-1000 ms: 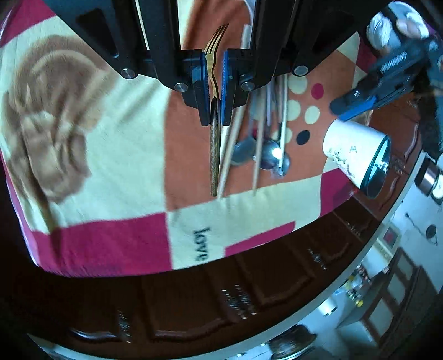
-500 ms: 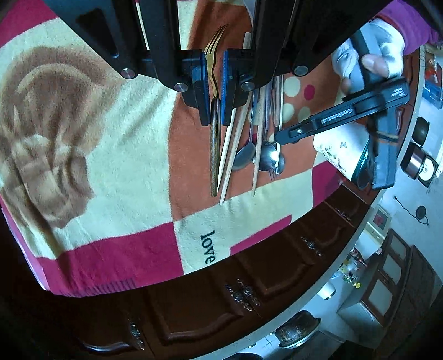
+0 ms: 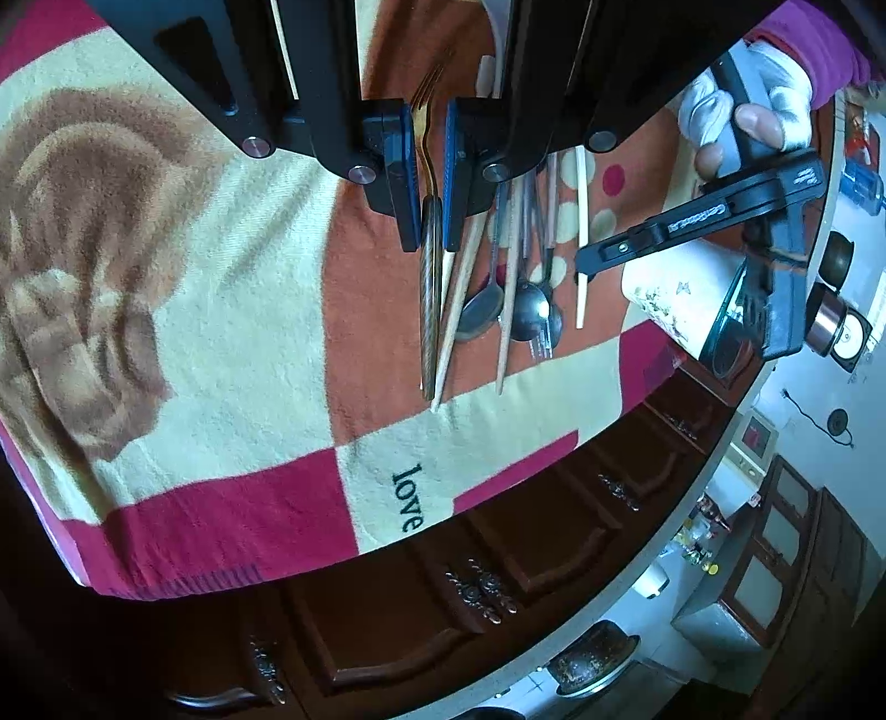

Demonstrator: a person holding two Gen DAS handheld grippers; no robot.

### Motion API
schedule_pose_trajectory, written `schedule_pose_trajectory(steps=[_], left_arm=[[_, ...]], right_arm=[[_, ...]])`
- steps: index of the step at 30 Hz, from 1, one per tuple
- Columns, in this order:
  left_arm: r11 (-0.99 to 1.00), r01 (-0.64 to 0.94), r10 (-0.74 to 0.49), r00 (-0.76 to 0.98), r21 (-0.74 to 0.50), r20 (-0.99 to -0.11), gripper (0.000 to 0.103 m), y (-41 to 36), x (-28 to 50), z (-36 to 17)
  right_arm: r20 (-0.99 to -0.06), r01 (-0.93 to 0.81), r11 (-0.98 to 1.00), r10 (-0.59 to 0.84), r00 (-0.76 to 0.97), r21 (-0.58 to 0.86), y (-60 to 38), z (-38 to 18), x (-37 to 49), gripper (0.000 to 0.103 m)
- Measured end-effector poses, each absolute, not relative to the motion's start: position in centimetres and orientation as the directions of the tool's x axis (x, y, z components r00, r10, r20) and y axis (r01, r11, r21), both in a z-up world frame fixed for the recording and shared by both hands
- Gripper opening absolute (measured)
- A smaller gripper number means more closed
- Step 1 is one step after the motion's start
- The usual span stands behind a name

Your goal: Organize utensils

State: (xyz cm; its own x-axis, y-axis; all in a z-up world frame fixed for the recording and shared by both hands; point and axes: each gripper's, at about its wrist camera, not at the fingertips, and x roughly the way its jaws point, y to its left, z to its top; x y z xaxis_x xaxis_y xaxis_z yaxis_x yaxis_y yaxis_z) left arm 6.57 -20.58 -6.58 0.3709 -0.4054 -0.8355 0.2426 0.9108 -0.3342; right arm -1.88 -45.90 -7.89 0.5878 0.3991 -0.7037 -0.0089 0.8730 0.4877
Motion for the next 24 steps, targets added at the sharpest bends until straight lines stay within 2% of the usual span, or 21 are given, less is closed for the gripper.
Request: schedule_pose_trajectory(steps=[11,24], left_arm=[[0.877,0.334,-0.470,0.450,-0.345,-0.760,0.003,-19.1,2.8,0.5],[0.879,0.300,-0.477,0.580,-0.371,-0.661,0.002,-10.1,1.9,9.3]], right_arm=[[-0.636,-0.099,0.846,0.466,0.615,0.524,-42.6,-4.0,-2.0,0.007],[-0.558,-0.318,0.803,0.583,0.590,0.504,-31.8,2.3,-0.1,0.007]])
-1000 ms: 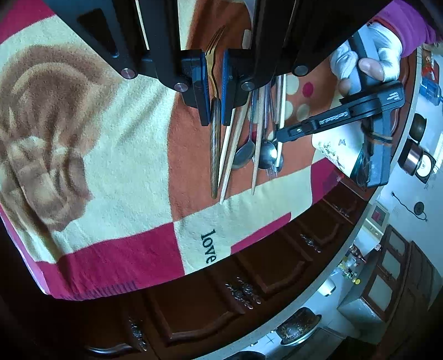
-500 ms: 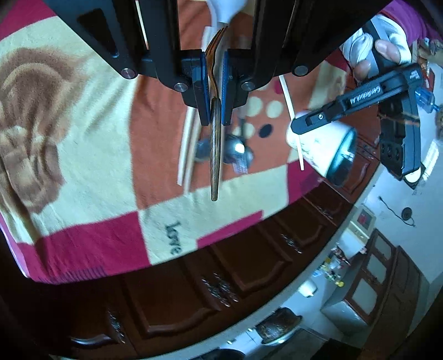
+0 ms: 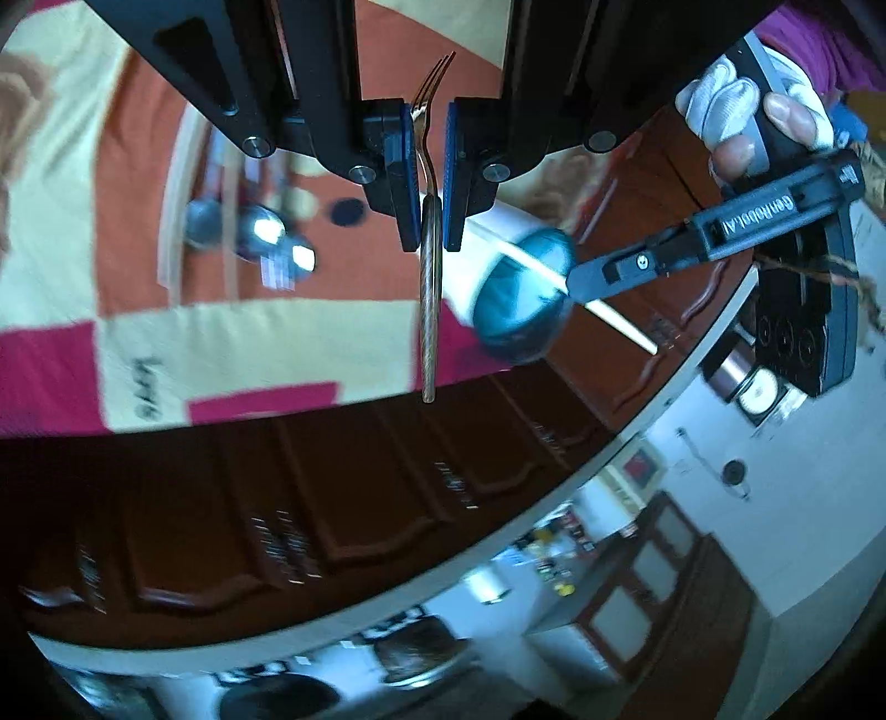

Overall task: Organize utensils
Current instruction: 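Lower the fork into the teal-lidded cup with right while left drops the chopstick in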

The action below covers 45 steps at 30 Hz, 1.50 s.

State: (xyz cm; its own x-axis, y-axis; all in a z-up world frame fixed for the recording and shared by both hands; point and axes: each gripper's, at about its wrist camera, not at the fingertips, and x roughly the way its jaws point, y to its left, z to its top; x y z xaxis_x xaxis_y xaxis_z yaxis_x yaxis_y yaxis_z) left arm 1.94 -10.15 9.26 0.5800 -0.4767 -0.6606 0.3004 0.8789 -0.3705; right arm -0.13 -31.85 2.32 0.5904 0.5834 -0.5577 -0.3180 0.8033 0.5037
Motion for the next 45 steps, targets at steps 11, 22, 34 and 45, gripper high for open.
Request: schedule_pose_trajectory(steps=[11,22,34,45], left_arm=[[0.925,0.216,-0.366,0.724,-0.313,-0.584,0.003,-2.4,2.5,15.1],[0.968,0.143,-0.241,0.760,-0.206,-0.604,0.003,-0.6,3.9,13.3],[0.972,0.130,-0.229,0.702,-0.195,-0.674,0.003,-1.1,5.2,9.7],[0.971,0.135,-0.235,0.673,-0.196,-0.701,0.003,-2.1,6.3,7.6]], right_arm=[[-0.565,-0.435,0.755,0.656,0.501,0.491,-24.0,4.7,4.2,0.007],[-0.567,-0.399,0.756,0.654,0.501,0.519,-21.7,3.3,7.8,0.007],[-0.500,-0.371,0.855,0.515,0.696,0.363,-18.7,0.7,10.9,0.007],[-0.464,-0.379,0.882,0.470,0.750,0.280,-18.5,-0.8,9.8,0.007]])
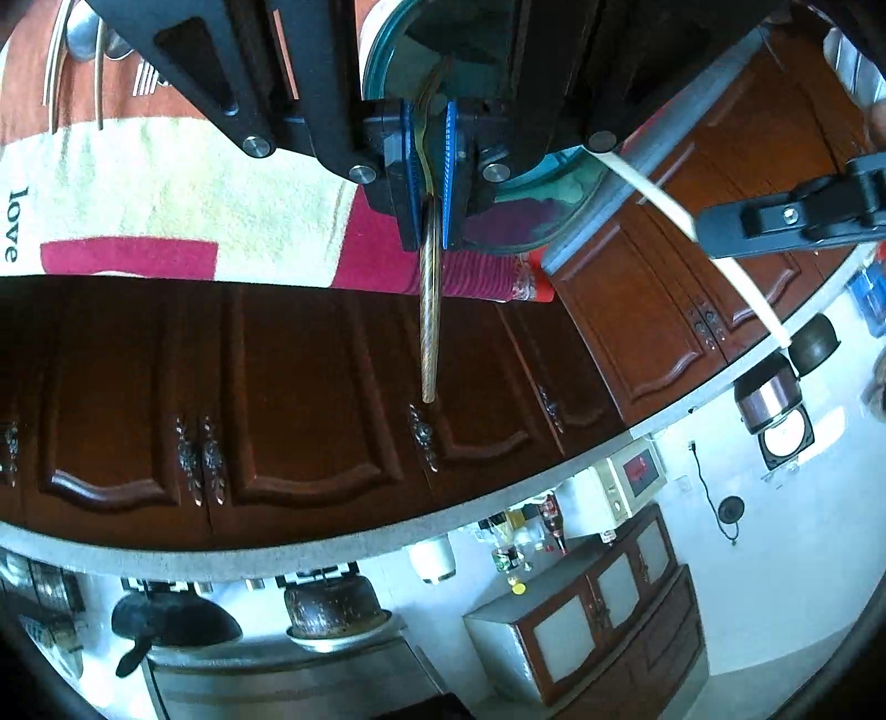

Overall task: Organize utensils
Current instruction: 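Lower the fork into the teal-lidded cup with right while left drops the chopstick in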

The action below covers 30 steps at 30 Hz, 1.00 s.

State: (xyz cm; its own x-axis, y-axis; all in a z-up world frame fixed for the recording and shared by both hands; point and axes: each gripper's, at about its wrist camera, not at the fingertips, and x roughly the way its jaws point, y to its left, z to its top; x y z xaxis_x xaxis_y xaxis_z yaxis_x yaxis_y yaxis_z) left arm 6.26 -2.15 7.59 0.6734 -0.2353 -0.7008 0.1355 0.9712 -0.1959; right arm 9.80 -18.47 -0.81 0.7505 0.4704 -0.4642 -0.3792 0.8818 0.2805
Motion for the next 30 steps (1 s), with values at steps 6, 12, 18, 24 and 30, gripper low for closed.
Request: schedule_pose_trajectory(steps=[6,12,18,24,30], left_arm=[[0.972,0.130,-0.232,0.668,-0.196,-0.707,0.003,-2.3,6.3,7.1],[0.972,0.130,-0.231,0.663,-0.194,-0.712,0.003,-2.4,6.4,6.8],[0.972,0.127,-0.232,0.659,-0.198,-0.715,0.003,-2.2,6.3,6.4],[0.971,0.121,-0.232,0.657,-0.204,-0.717,0.003,-2.0,6.3,6.4],[0.968,0.118,-0.246,0.642,-0.223,-0.726,0.003,-2.0,6.3,6.1]], right_arm=[[-0.437,-0.380,0.892,0.452,0.778,0.247,-18.1,-1.2,9.1,0.007],[-0.456,-0.397,0.875,0.483,0.748,0.276,-18.4,-2.1,8.7,0.007],[-0.481,-0.409,0.844,0.535,0.695,0.348,-19.7,-2.2,9.1,0.007],[-0.495,-0.415,0.831,0.555,0.668,0.371,-21.0,-1.8,8.7,0.007],[-0.482,-0.406,0.820,0.568,0.667,0.404,-22.0,-0.3,7.6,0.007]])
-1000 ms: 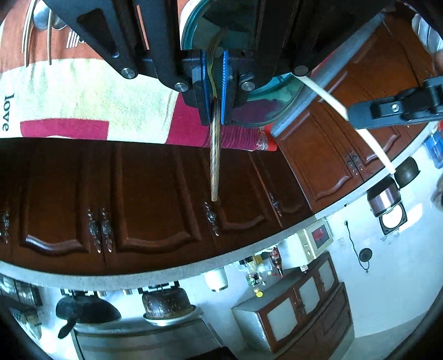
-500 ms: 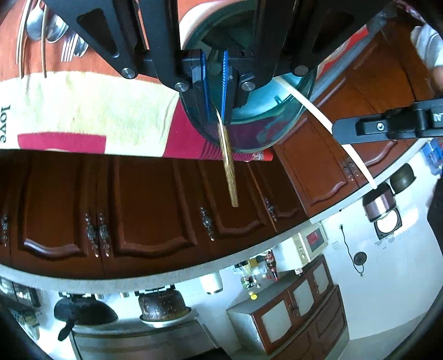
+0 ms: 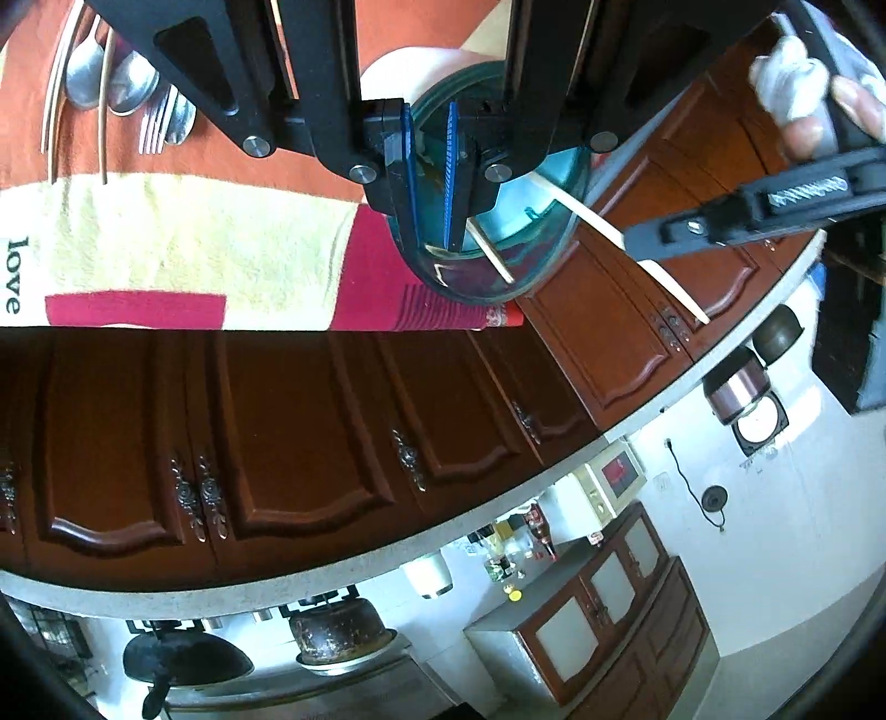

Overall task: Organize utensils
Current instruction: 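Lower the fork into the teal-lidded cup with right while left drops the chopstick in, then move both open grippers back over the row of utensils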

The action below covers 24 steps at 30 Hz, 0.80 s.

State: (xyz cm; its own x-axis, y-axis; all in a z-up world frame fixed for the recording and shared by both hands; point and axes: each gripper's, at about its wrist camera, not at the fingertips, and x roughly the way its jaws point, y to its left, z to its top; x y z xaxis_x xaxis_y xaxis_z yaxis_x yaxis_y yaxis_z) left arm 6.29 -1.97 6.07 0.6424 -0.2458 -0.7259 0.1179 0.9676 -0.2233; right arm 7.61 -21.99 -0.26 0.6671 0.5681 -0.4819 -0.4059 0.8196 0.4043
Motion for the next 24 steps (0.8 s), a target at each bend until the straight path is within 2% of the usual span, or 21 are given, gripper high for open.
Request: schedule_pose_trajectory(steps=[3,5,6,8,13,16,19,24], left_arm=[[0.964,0.098,-0.251,0.631,-0.246,-0.734,0.003,-1.6,6.3,5.8],[0.964,0.086,-0.247,0.629,-0.250,-0.737,0.007,-1.4,6.1,5.8],[0.963,0.082,-0.251,0.626,-0.258,-0.739,0.010,-1.2,6.0,5.8],[0.960,0.077,-0.257,0.625,-0.269,-0.737,0.023,-1.1,5.6,6.0],[0.958,0.075,-0.258,0.643,-0.276,-0.722,0.035,-0.8,4.4,7.1],[0.961,0.075,-0.248,0.658,-0.266,-0.711,0.037,-0.8,3.4,7.8],[0.967,0.083,-0.233,0.679,-0.242,-0.696,0.039,-1.1,2.2,8.7],[0.979,0.099,-0.195,0.721,-0.181,-0.665,0.040,-1.8,0.3,10.4]], right_arm=[[-0.490,-0.398,0.819,0.569,0.661,0.414,-22.4,0.5,6.8,0.012],[-0.488,-0.400,0.818,0.570,0.661,0.412,-22.8,1.1,6.0,0.025],[-0.487,-0.399,0.822,0.564,0.667,0.405,-23.1,1.3,5.5,0.027],[-0.487,-0.395,0.830,0.553,0.676,0.393,-23.7,1.8,4.4,0.028],[-0.486,-0.372,0.841,0.534,0.692,0.393,-25.6,2.5,1.9,0.029],[-0.484,-0.360,0.846,0.524,0.701,0.394,-26.6,2.9,0.5,0.031],[-0.492,-0.340,0.862,0.497,0.715,0.377,-27.6,3.2,-1.1,0.036],[-0.533,-0.300,0.903,0.425,0.731,0.308,-28.5,3.6,-3.0,0.038]])
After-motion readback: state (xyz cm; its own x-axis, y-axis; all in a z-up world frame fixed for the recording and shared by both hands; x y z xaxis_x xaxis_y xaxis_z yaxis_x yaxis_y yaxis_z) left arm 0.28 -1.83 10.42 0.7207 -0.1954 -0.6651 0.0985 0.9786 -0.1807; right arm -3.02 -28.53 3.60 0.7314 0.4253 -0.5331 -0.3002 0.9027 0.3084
